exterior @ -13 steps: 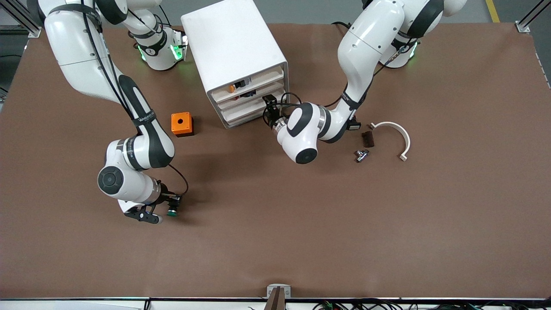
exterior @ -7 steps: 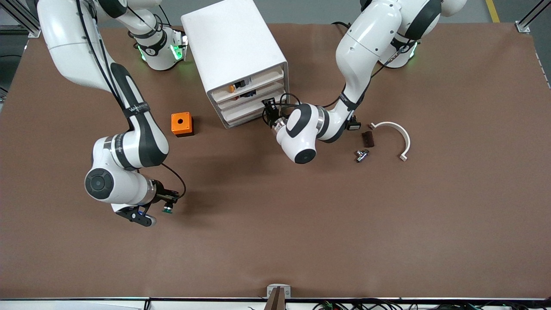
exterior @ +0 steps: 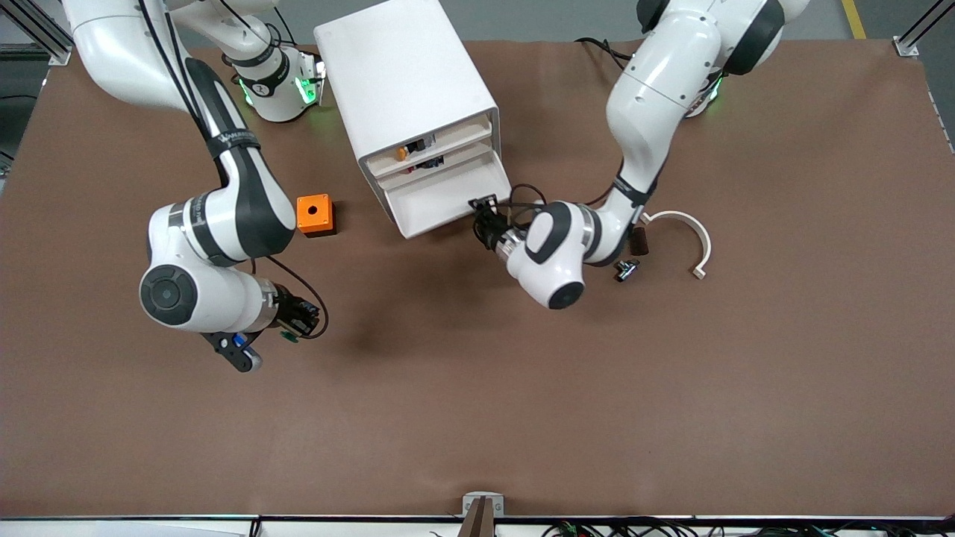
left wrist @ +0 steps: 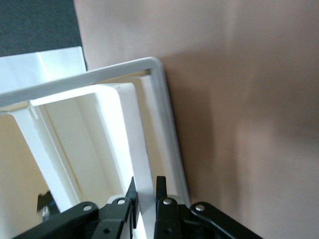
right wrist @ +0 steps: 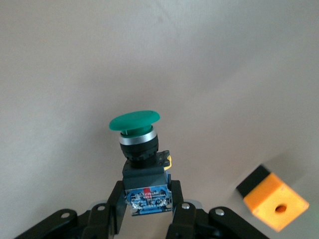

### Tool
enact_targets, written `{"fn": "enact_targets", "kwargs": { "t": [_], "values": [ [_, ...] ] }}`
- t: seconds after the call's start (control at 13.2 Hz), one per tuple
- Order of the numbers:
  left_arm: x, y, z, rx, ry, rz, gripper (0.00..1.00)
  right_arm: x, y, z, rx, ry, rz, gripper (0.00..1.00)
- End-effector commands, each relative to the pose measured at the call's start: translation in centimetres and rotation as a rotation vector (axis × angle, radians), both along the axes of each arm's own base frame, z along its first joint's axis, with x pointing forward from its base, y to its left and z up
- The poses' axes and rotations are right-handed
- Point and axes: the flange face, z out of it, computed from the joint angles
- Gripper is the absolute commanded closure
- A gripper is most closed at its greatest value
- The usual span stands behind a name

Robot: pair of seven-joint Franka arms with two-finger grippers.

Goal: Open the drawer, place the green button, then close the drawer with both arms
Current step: 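Pull the drawer open with the left gripper while the right gripper lifts the button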

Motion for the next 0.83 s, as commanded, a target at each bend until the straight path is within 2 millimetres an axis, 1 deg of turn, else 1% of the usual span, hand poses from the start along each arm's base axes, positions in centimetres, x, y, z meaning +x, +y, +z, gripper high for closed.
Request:
{"fn": "enact_targets", "kwargs": {
  "t": [0.0, 0.08, 0.15, 0.23, 0.3, 0.38, 0.45, 0.53, 0.76],
  "values": [
    [3.5, 2.1, 0.1, -0.094, -0.102, -0.017, 0.95, -3.3, 3.0, 2.5, -0.007, 0.01, -0.108, 1.0],
    [3.7, 2.1, 0.0, -0.106, -0.12, -0.02, 0.81, -4.4, 5.1, 3.2, -0.02, 0.007, -0.146, 1.0],
    [3.7, 2.1, 0.1, -0.113, -0.129, -0.026, 0.55, -5.6, 7.4, 3.8, -0.032, 0.005, -0.183, 1.0],
    [3.9, 2.3, 0.4, -0.108, -0.134, -0.024, 0.17, -6.7, 9.6, 4.4, -0.043, 0.003, -0.217, 0.99],
    [4.6, 3.1, 0.7, -0.097, -0.145, -0.017, 0.01, -7.9, 11.8, 4.6, -0.054, 0.003, -0.248, 0.99],
    [5.2, 3.9, 1.4, -0.082, -0.165, -0.022, 0.01, -9.0, 13.9, 4.8, -0.06, -0.003, -0.276, 0.99],
    [5.5, 4.3, 1.9, -0.062, -0.192, -0.046, 0.0, -10.2, 15.6, 4.6, -0.069, -0.002, -0.304, 0.99],
    [6.1, 4.8, 3.1, -0.036, -0.236, -0.076, 0.0, -11.4, 17.2, 4.3, -0.075, -0.005, -0.324, 0.99],
    [8.5, 7.0, 5.1, 0.089, -0.382, -0.197, 0.0, -15.2, 21.0, 2.1, -0.077, -0.03, -0.372, 0.98]
  ]
}}
